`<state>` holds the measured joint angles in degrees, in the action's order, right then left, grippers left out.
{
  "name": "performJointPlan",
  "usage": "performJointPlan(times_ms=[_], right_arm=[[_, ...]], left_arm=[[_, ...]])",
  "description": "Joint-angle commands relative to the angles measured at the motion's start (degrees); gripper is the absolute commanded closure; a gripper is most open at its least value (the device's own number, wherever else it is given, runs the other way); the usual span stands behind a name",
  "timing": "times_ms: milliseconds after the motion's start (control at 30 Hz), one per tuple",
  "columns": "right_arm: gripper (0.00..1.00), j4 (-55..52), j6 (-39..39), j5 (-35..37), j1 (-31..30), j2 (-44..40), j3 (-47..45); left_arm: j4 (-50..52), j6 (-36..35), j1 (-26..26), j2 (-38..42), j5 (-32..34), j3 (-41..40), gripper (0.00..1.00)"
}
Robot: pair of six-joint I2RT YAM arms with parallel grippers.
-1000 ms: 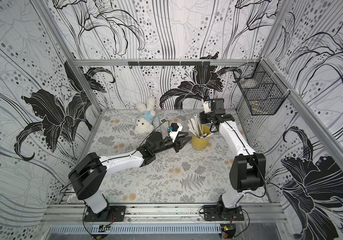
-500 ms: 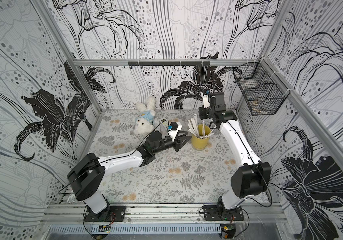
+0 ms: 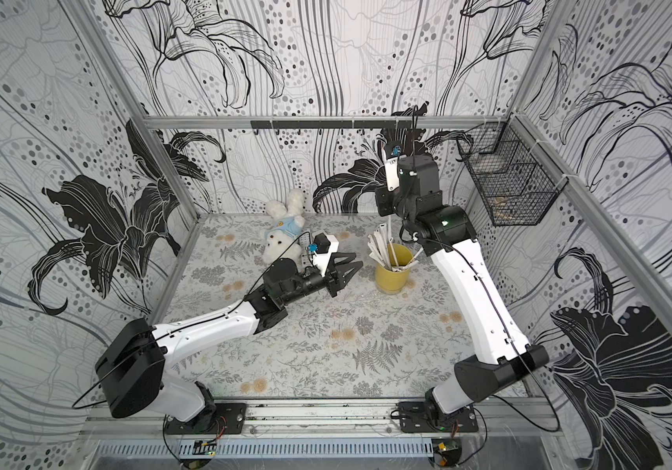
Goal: Take the straws out of the storage container
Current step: Pick up the straw from the container.
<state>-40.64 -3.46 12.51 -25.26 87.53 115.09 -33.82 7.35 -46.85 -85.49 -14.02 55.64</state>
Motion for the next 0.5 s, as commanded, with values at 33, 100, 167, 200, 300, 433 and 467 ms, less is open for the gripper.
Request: performJointPlan(times_ms=[33,100,167,200,300,433,467], right_arm=[[1.0,-7.1,3.3,2.6,-5.8,-0.1,6.2],[1.0,-9.1,5.4,-1.3,-7.2,0.6,7.9],[1.0,-11.0,7.9,-5.4,-8.9,1.3,8.7],[1.0,-11.8,8.9,-7.7,-9.6,1.5,8.7],[1.0,-13.1,12.7,-14.1,-11.7,2.0,7.1],[1.0,-7.2,17.5,-24.5,-14.0,-0.1,-3.9],[1.0,-4.0,19.6,-27.3,-14.1,-0.9,-8.0]], left_arm=[[4.3,2.2,-0.4,6.0,3.1,-3.2,0.63],[6.2,3.2,-0.5,9.1,4.5,-5.0,0.63],[10.0,4.0,-0.6,12.8,6.1,-6.5,0.63],[11.9,4.3,-0.6,14.4,6.9,-7.0,0.63],[20.6,5.8,-0.7,19.7,9.8,-8.1,0.63],[31.3,8.9,-0.7,26.9,14.2,-10.5,0.62],[33.5,10.0,-0.7,28.8,15.9,-11.5,0.62]])
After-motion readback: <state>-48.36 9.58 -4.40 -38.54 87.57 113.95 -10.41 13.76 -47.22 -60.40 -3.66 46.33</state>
